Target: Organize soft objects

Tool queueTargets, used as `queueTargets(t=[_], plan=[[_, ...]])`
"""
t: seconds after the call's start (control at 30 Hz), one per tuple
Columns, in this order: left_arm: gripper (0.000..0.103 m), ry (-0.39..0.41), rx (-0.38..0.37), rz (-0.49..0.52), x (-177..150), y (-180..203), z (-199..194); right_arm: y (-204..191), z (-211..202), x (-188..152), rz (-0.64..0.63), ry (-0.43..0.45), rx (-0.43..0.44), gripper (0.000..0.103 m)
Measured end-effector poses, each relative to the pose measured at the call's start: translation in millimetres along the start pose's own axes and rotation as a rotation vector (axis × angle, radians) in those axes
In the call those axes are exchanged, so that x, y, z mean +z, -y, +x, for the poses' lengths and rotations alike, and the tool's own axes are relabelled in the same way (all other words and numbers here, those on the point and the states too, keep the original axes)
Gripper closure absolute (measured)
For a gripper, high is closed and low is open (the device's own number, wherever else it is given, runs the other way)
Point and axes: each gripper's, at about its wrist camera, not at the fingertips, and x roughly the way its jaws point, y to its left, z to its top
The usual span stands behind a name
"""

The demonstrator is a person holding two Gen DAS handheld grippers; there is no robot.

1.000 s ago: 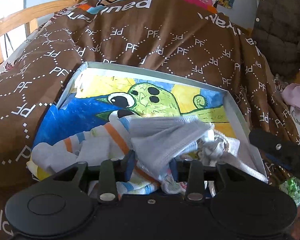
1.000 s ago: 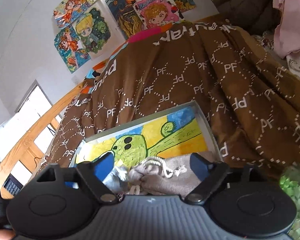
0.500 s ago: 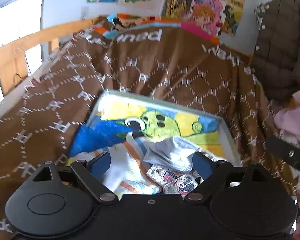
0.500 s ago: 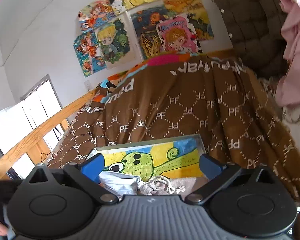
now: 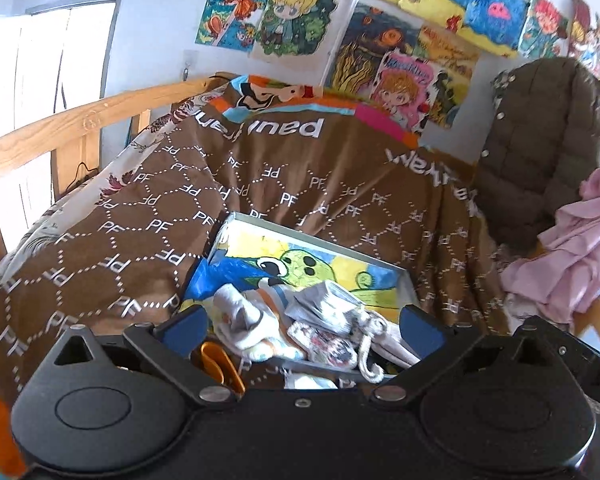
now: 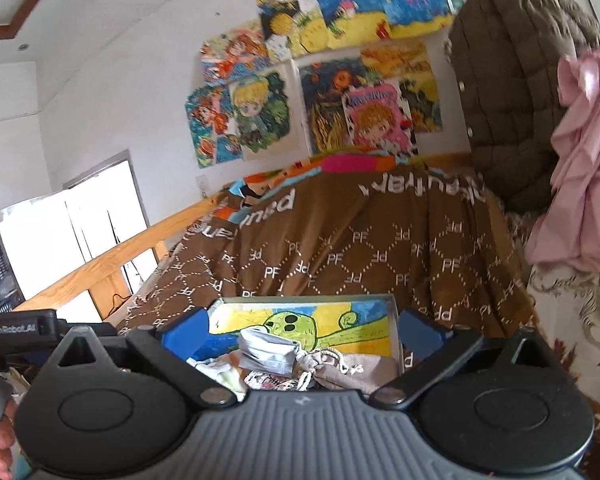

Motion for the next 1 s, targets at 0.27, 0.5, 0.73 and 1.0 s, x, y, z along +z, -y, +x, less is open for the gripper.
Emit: queueTargets(t=[0.27,0.5,0.73,1.0], plan=[[0.001,0.049,-0.036,0.020,-26.4,-5.7,-59.3,-15.1,-48.1,-19.3,0.017,0.027,0.036,0.000],[0.001,0.093,-0.067,0.051,-58.3,-2.6,-90.8,-31.8,-76.7,-40.4,-0.028,0.002,0.026,0.000],[0.001,0.088,-0.078,0.122,-93.0,-6.3,-105.0,-49.5,-98.0,-66.5,-0.092,-0.039,0.018,0.000],[0.001,0.088,-0.098,0.236,-124.4,-14.3,-116.1,-68.8,-108.8,-95.8,-0.220,-0.089,-0.042,0.000]])
